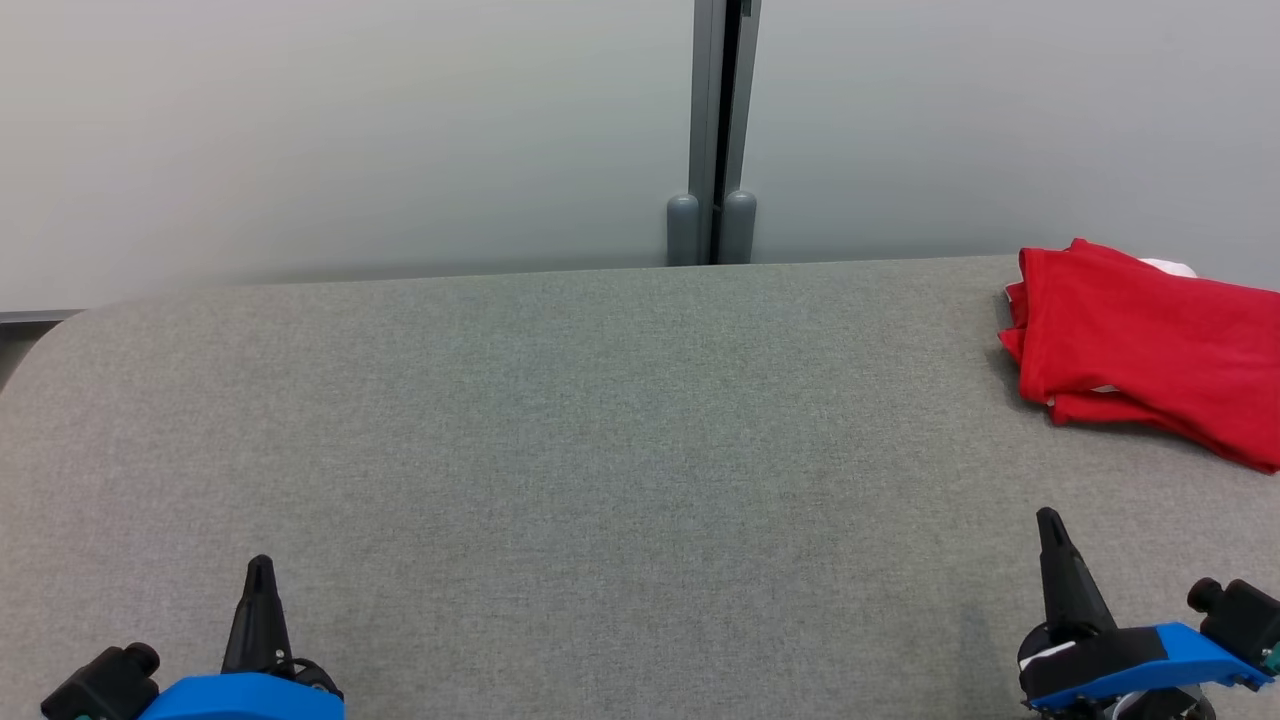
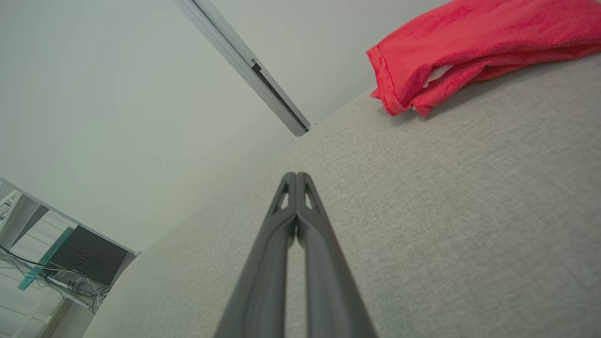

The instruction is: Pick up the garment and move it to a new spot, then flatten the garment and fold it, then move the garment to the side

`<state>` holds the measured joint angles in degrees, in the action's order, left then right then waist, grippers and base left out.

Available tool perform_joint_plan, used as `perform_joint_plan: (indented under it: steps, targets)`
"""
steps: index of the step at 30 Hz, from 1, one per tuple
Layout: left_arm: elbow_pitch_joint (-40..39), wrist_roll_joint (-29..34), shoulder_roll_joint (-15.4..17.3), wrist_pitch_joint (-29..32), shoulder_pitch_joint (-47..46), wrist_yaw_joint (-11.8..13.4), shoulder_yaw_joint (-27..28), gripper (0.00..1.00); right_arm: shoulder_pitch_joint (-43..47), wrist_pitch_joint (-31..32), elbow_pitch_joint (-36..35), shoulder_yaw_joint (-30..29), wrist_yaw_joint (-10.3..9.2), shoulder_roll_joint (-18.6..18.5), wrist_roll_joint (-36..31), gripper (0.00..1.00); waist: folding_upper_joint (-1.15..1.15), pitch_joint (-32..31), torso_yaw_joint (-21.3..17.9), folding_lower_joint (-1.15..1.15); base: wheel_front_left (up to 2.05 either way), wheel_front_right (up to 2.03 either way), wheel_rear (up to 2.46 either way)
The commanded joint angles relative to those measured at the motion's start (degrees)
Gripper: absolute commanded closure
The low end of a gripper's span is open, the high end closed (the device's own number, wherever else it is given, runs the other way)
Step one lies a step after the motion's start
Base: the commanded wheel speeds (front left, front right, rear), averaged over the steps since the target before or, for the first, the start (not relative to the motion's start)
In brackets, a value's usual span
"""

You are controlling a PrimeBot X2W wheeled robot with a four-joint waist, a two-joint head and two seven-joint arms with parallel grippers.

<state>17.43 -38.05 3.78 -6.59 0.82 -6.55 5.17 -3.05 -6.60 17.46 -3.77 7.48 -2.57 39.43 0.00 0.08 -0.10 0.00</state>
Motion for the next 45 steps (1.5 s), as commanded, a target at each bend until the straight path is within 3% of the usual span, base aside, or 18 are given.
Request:
perform_joint_plan:
  steps: [1, 45]
  targets:
    - [-1.1, -2.1, 0.3, 0.5, -2.1, -0.2, 0.4, 1.0, -1.4, 0.4, -1.1, -0.2, 0.01, -0.3, 2.3, 1.0, 0.0, 0.0, 0.0, 0.0, 0.0, 0.0, 0.0]
    - [-2.6, -32.5, -0.4, 7.9, -5.4, -0.7, 1.0, 1.0, -2.8, 8.0, -2.6, -1.8, 0.02, -0.4, 31.8, 1.0, 0.0, 0.0, 0.1, 0.0, 0.0, 0.0, 0.0]
